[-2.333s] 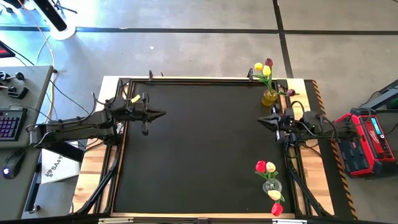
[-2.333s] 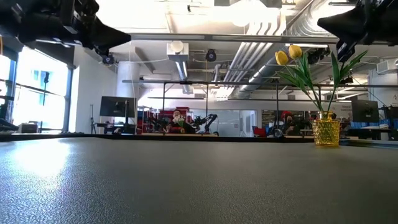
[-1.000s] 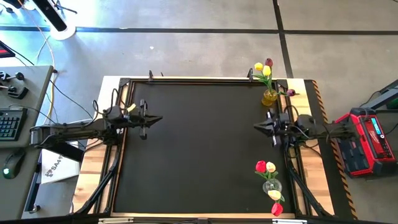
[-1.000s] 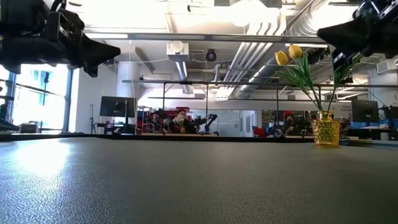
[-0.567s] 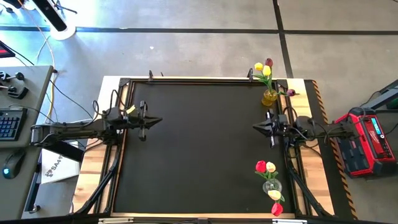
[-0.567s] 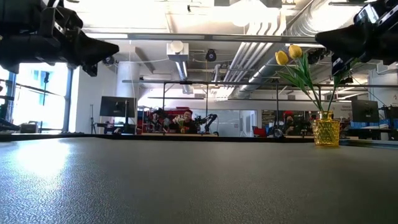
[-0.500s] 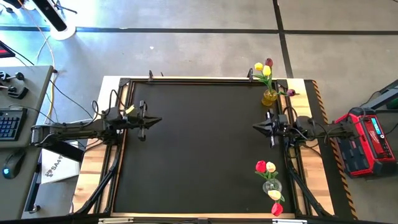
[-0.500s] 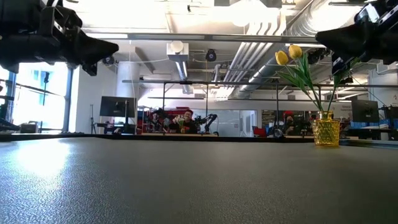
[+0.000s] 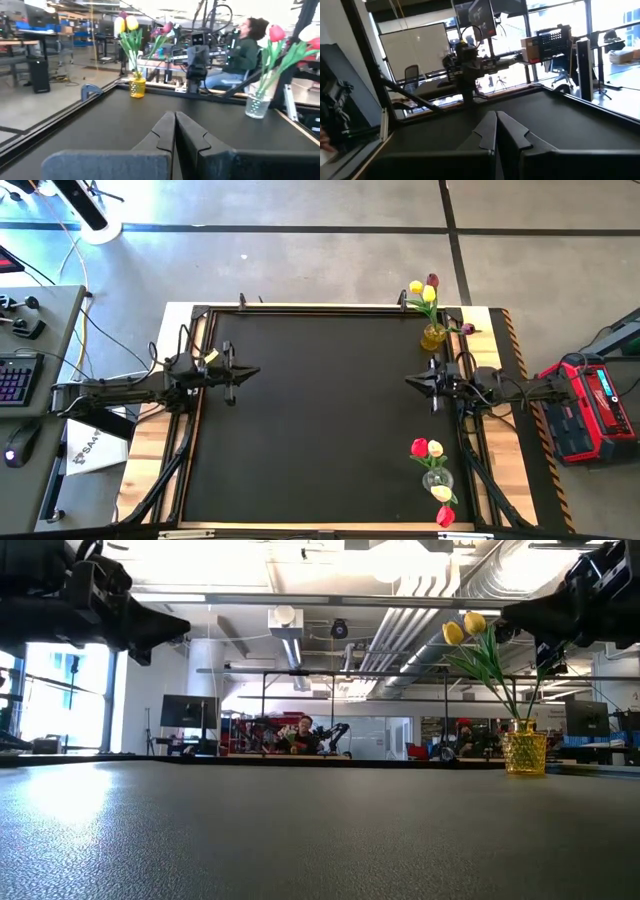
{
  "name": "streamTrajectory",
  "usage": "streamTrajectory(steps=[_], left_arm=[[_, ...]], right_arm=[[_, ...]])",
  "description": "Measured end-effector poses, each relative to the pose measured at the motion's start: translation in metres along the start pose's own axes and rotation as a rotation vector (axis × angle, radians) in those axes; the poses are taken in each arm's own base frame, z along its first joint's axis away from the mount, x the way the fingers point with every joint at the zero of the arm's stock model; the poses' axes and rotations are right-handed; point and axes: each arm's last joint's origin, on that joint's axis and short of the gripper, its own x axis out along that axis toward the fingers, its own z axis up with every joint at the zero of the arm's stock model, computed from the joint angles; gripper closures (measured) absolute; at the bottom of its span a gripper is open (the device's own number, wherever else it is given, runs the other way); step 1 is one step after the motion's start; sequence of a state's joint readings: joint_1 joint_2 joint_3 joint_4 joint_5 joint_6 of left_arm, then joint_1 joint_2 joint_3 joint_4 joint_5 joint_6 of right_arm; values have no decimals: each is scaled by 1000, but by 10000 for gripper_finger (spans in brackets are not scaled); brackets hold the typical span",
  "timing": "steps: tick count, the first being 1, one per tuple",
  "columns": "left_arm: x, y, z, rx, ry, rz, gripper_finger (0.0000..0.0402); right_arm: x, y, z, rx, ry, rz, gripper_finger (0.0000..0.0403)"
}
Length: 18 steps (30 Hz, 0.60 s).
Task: Sort flowers into vase by color
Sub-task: Return to Home Position
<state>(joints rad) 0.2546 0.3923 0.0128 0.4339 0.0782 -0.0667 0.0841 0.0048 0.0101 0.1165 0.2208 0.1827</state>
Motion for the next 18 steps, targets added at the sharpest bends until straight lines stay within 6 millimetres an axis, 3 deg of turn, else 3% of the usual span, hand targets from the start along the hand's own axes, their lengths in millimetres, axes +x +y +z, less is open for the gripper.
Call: streamTrajectory(steps=[7,18], left_arm=[[0,0,-8,-18,88,-16,401],[-4,-2,2,-26,-10,-55,402]], right_arm=[[0,0,-5,-18,54,6,403],[0,1,3,-42,-28,25,403]])
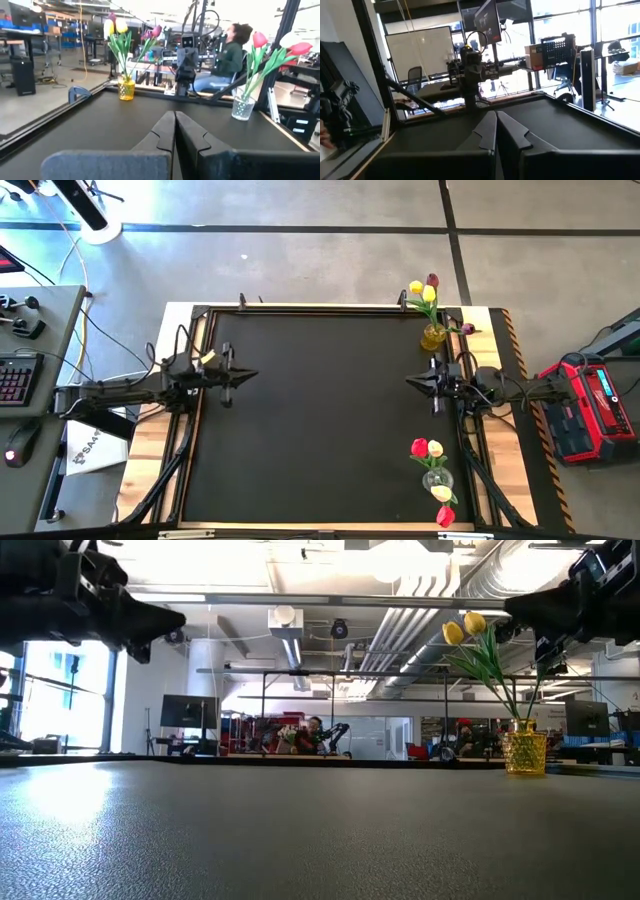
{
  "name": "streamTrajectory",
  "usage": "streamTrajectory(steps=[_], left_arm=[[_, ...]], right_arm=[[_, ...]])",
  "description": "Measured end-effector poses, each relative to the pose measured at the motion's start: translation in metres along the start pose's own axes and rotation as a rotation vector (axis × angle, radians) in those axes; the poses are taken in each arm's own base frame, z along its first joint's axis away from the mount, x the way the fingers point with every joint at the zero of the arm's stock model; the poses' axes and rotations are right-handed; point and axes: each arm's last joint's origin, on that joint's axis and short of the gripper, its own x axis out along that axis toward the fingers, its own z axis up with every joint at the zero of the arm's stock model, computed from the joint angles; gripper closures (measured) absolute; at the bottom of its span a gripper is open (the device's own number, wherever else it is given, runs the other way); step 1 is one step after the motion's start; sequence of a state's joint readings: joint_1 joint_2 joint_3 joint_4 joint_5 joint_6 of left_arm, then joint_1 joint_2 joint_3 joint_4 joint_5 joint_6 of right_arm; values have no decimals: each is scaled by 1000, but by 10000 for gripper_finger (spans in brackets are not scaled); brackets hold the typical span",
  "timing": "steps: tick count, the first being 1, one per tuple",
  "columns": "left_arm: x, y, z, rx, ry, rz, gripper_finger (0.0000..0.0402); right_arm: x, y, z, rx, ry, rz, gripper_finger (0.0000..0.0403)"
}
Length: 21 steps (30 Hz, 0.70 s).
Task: Sort flowers into vase by color
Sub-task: Return to Home Position
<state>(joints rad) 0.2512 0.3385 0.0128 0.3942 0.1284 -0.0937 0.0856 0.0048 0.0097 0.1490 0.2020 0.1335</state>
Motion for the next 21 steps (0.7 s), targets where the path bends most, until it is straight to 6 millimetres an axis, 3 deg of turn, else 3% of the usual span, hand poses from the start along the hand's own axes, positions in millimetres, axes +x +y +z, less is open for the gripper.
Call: streamTrajectory(steps=[9,21], left_arm=[[-4,0,-12,-13,128,-9,402],[-3,-2,1,-103,-4,-45,402]], right_arm=[[0,2,-5,17,57,68,402],[0,2,-4,17,55,97,402]])
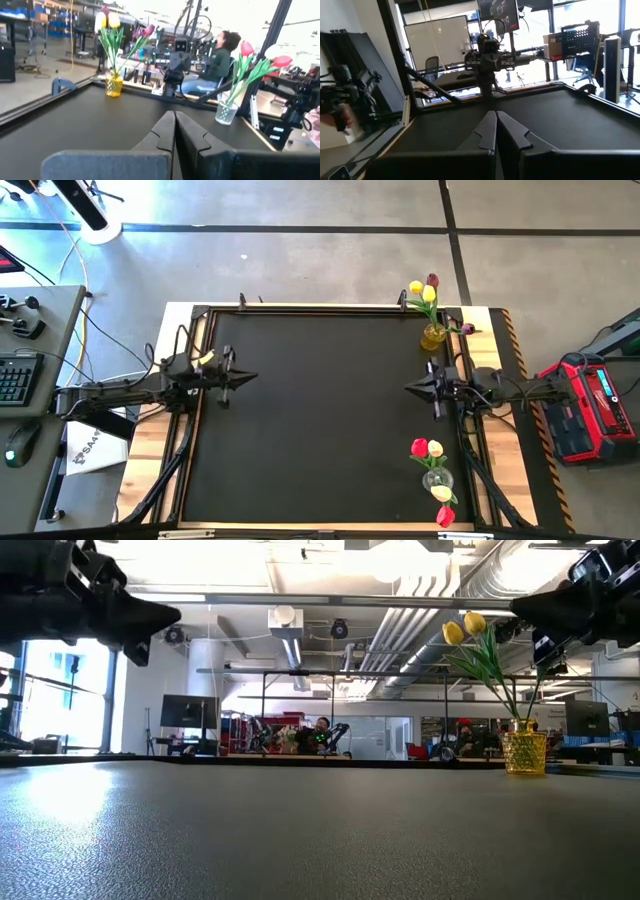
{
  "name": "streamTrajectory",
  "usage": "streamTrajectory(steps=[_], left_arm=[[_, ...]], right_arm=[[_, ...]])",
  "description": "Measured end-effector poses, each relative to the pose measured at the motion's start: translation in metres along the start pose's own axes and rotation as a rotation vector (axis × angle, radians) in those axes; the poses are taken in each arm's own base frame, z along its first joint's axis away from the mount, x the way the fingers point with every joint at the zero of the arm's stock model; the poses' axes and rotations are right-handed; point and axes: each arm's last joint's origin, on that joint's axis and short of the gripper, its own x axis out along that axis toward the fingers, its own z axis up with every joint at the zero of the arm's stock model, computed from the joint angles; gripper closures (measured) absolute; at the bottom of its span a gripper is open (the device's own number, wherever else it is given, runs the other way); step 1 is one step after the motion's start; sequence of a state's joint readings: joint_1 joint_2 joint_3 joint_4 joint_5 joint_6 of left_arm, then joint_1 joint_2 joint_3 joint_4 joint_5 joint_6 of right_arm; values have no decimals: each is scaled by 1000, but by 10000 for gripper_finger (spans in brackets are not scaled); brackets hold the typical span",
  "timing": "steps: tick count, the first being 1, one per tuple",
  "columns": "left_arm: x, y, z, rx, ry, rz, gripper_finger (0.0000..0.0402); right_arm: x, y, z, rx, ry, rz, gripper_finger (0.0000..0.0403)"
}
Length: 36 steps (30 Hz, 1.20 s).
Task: Sort flowers into vase by color
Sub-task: Return to Home Position
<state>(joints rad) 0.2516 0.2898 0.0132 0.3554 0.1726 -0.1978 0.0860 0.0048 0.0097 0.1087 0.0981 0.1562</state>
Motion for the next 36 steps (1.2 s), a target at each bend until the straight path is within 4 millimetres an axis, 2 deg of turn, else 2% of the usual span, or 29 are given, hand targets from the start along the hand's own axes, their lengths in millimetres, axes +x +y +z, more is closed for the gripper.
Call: streamTrajectory(steps=[9,36], left_arm=[[0,1,-4,-18,43,8,401],[0,1,-4,-17,45,9,402]], right_arm=[[0,-1,-7,-8,76,-18,402],[0,-1,-7,-8,76,-19,402]])
